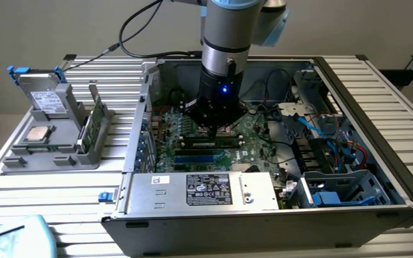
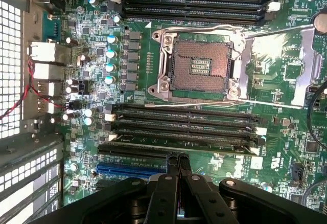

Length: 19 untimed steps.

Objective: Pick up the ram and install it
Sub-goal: 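Press down the ram until it locks into place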

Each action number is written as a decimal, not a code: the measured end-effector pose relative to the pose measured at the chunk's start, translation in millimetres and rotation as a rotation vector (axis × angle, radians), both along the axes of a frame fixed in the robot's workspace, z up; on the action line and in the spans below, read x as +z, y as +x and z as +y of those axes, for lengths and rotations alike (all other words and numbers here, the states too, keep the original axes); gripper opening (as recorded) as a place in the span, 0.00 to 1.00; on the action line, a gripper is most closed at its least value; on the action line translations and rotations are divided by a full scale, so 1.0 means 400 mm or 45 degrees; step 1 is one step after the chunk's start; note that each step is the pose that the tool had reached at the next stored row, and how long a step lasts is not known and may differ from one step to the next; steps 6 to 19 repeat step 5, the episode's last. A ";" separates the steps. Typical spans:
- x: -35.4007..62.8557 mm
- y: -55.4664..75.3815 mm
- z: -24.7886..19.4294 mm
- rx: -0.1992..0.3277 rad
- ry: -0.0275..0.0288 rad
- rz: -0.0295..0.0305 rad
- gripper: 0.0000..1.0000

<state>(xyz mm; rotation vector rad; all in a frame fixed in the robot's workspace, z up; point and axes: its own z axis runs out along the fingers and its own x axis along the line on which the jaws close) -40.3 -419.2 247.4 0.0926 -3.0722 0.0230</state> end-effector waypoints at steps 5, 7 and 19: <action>0.000 0.000 0.000 0.000 -0.0001 0.0001 0.11; 0.000 0.000 0.000 0.000 -0.0001 0.0001 0.11; 0.000 0.000 0.000 0.000 -0.0001 0.0001 0.11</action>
